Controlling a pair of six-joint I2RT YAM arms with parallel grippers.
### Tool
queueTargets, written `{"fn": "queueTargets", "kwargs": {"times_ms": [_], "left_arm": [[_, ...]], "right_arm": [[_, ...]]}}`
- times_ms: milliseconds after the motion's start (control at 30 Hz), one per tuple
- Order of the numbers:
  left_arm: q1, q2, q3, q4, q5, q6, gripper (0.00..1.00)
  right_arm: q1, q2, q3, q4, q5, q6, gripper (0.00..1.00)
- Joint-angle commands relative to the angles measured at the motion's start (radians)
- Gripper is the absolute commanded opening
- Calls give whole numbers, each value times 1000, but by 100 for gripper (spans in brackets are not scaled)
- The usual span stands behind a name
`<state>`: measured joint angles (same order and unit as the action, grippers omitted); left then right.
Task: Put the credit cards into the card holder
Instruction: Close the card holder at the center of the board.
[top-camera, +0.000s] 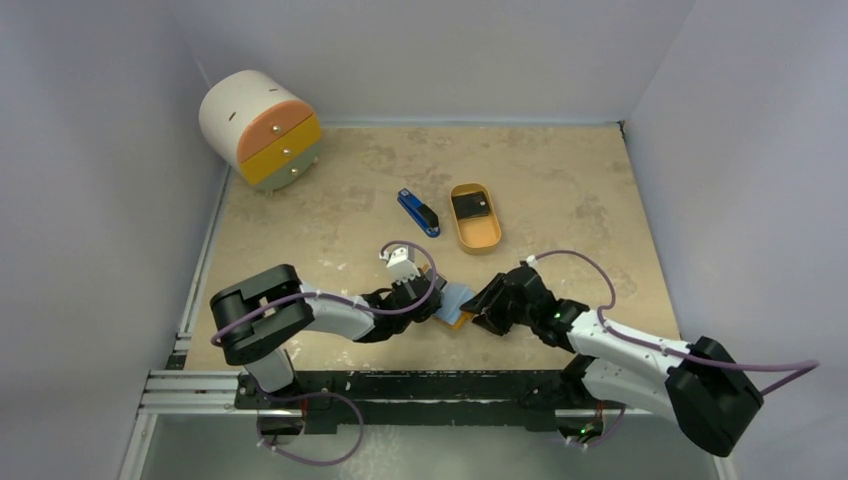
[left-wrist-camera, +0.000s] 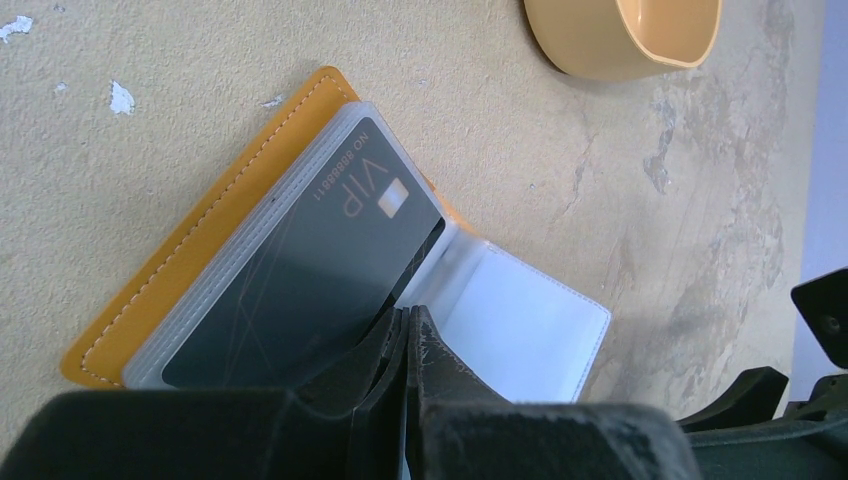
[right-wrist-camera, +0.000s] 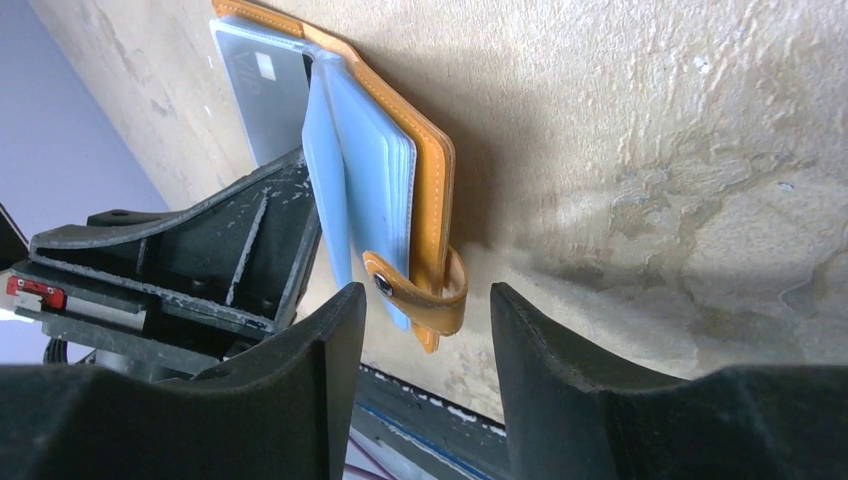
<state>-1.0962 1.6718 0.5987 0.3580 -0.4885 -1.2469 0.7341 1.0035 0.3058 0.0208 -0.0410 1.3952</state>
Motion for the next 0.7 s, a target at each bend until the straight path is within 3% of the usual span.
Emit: {"fn": "queueTargets", "kwargs": {"times_ms": [0,433,667], "left_arm": [[-10,60,-19,-166,54,12,0],[-16,-48,6,-248,38,75,2],[-16,-241,30,-406,-9,124,27]], "right_arm": [[0,24,2,77,34,-3,49],[-7,17,-50,171,16,-101,12],[-10,2,-27,133,-16,-228,4]]}}
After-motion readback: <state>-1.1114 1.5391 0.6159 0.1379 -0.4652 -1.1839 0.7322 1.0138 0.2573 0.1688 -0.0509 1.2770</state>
